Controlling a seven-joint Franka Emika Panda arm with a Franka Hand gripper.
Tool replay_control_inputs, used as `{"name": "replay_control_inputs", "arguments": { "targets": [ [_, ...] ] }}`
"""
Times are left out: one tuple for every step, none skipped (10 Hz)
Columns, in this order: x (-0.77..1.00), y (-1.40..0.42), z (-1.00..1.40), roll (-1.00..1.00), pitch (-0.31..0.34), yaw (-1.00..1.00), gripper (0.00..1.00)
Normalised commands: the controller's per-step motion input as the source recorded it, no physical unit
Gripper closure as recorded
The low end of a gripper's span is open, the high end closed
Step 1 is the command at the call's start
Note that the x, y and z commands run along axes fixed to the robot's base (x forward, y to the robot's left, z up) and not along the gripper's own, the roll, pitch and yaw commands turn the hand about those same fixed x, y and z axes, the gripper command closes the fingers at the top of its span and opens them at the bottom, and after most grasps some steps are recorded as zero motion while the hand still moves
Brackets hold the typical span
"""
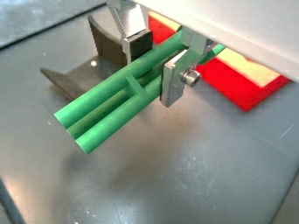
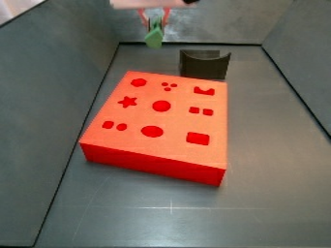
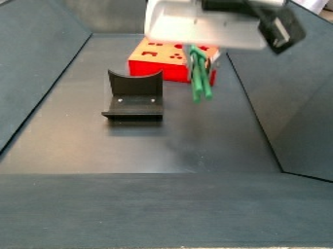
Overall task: Pick up the 3 prong object. Move up. Place the 3 prong object on the fixture. Regrasp the 3 prong object. Move to above the board. Insert the 3 prong object.
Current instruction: Place the 3 prong object on the fixture.
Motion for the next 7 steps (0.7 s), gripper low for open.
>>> {"name": "replay_control_inputs", "arguments": {
  "targets": [
    [-0.02,0.0,1.0,0.01,0.026,-0.01,1.0],
    [-0.03,0.0,1.0,0.01,0.029,-0.01,1.0],
    [-0.02,0.0,0.86,0.01,0.036,-0.02,1.0],
    [-0.02,0.0,0.68,0.01,0.041,-0.02,1.0],
    [-0.01,0.01,0.45,0.01,0.053,-0.02,1.0],
    [0.0,0.01,0.27,0.01,0.067,-0.02,1.0],
    [0.7,-0.55,0.28,-0.13,0.058,0.12,1.0]
  ]
}}
